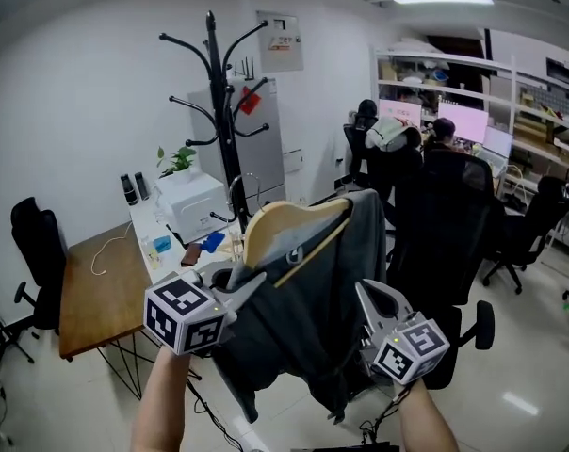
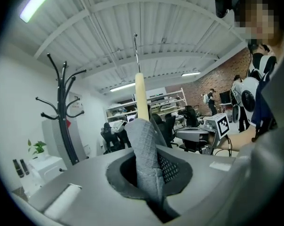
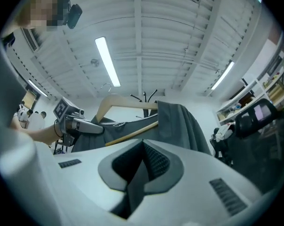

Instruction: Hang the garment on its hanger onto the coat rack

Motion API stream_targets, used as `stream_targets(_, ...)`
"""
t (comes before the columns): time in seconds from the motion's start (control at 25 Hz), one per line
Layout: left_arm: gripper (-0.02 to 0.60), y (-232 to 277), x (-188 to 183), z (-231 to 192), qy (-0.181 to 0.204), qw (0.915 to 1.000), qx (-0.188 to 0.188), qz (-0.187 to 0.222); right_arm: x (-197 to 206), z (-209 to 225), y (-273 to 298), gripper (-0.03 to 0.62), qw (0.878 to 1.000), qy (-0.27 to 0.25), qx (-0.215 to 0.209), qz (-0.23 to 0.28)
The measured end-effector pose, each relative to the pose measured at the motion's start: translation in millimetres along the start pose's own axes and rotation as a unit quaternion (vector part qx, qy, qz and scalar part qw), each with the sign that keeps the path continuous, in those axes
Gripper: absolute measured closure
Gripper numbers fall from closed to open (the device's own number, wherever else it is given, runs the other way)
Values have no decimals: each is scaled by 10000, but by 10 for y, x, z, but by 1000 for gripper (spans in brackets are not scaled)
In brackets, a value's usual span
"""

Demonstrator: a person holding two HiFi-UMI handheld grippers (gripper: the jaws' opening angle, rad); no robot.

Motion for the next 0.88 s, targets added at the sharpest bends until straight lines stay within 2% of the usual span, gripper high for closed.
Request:
stream_targets(0.12,566,-326,114,-247,-83,9999,-33,-98,164,-298,248,580,9998,29,-188,-41)
stream_targets(0.28,566,-593,248,-550,-73,9995,119,-300,357,-616,494,580,9998,100,-154,-76)
stream_targets(0.56,566,-788,395,-1115,155,9969,514,-568,527,-1074,934,580,10000,-55,58,-18)
stream_targets(0.88,566,-732,504,-1669,43,9956,797,-498,618,-1371,1304,580,9984,-449,285,-186)
Point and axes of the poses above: the fingertips, and each gripper's own axes: y forward along the fingers, z to its right, x out of its underside, the point moved 10 cm from there along -y, backward along the fingers, and after that the axes turned 13 degrees about z, right-handed, at the moved point
